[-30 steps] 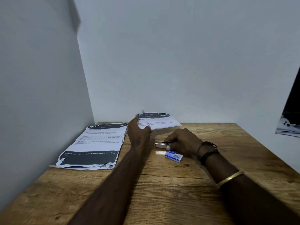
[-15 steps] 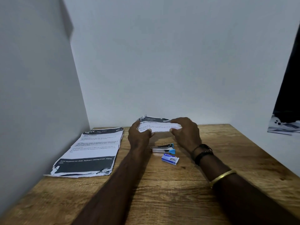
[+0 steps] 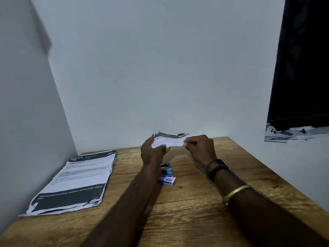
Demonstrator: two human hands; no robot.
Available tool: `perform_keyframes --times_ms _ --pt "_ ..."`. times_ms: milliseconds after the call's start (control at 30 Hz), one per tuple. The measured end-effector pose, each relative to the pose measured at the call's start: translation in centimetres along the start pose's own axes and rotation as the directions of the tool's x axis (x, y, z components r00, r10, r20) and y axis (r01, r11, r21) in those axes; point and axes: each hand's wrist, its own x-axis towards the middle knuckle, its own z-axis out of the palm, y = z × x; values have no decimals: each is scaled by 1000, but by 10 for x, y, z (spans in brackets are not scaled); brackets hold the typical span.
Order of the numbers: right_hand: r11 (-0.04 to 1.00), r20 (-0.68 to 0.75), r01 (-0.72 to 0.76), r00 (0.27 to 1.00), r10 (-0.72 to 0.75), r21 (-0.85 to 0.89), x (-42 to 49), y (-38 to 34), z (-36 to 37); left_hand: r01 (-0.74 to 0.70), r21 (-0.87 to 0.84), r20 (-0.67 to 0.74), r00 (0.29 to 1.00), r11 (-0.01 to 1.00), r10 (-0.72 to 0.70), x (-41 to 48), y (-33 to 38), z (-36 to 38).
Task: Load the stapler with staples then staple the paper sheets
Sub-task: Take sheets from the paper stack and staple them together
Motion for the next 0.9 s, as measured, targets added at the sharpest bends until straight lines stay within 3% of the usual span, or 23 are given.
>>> perform_keyframes --times_ms 100,233,500,900 --pt "999 -50 16 999 -18 -31 4 11 -17 -101 305 45 995 947 92 -5 -8 18" --pt "996 -73 -59 996 54 -70 10 33 -32 -309 605 226 950 734 214 -12 -15 44" --pt "955 -71 -190 981 179 -229 21 63 -47 -296 707 285 950 642 125 -26 -36 78" --pt "870 47 -147 980 191 -471 45 93 -46 -316 898 334 942 306 -9 5 -61 106"
